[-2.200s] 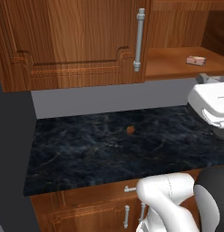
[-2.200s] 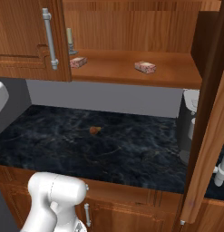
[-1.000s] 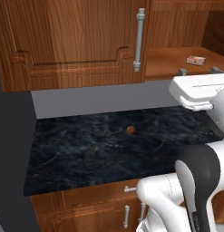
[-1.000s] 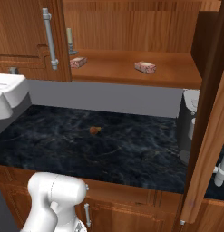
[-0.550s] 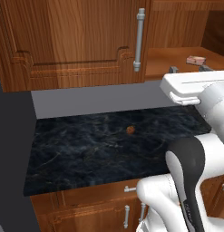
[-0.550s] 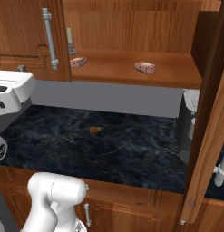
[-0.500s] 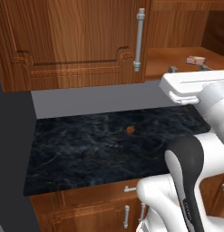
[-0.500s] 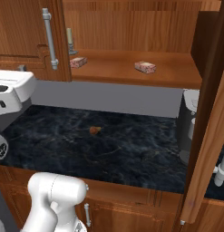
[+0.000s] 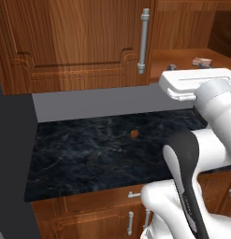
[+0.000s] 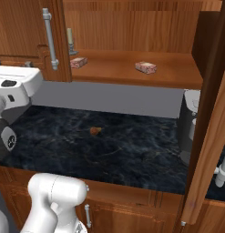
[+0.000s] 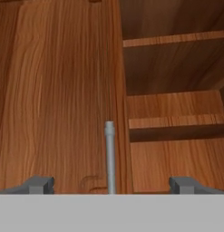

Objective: Pick the bar soap and bar soap from the cabinet and place them on the counter.

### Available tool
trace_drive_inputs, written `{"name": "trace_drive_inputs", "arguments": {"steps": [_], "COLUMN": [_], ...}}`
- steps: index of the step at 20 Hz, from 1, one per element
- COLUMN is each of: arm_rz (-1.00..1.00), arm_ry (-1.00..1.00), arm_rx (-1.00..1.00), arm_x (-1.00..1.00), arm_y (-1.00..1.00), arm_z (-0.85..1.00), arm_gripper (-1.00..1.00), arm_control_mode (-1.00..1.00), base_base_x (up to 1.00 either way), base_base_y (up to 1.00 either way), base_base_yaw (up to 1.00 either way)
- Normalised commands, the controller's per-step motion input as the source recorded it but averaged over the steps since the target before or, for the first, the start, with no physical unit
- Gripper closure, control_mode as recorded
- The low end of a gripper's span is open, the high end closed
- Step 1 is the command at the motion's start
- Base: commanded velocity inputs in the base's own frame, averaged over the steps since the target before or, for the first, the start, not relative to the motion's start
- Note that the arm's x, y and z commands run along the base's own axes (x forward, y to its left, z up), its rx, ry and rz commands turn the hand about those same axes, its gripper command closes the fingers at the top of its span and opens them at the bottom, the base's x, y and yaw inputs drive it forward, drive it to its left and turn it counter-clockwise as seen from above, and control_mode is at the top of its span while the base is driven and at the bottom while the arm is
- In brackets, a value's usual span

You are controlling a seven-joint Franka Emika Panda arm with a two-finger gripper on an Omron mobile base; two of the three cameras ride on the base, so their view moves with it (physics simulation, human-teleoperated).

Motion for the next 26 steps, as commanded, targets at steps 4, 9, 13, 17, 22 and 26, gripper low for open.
{"name": "trace_drive_inputs", "arguments": {"steps": [4,9,13,17,22,26], "arm_rz": [0.00,0.00,0.00,0.00,0.00,0.00], "arm_ry": [0.00,0.00,0.00,0.00,0.00,0.00], "arm_rx": [-0.01,-0.02,-0.01,-0.01,0.00,0.00], "arm_x": [0.32,0.29,0.30,0.29,0.31,0.32], "arm_y": [0.05,0.06,0.01,0.00,0.02,0.02], "arm_z": [0.00,0.00,0.00,-0.05,-0.06,-0.06], "arm_gripper": [-1.00,-1.00,-1.00,-1.00,-1.00,-1.00], "arm_control_mode": [-1.00,-1.00,-1.00,-1.00,-1.00,-1.00], "base_base_x": [0.00,0.00,0.00,0.00,0.00,0.00], "base_base_y": [0.00,0.00,0.00,0.00,0.00,0.00], "base_base_yaw": [0.00,0.00,0.00,0.00,0.00,0.00]}}
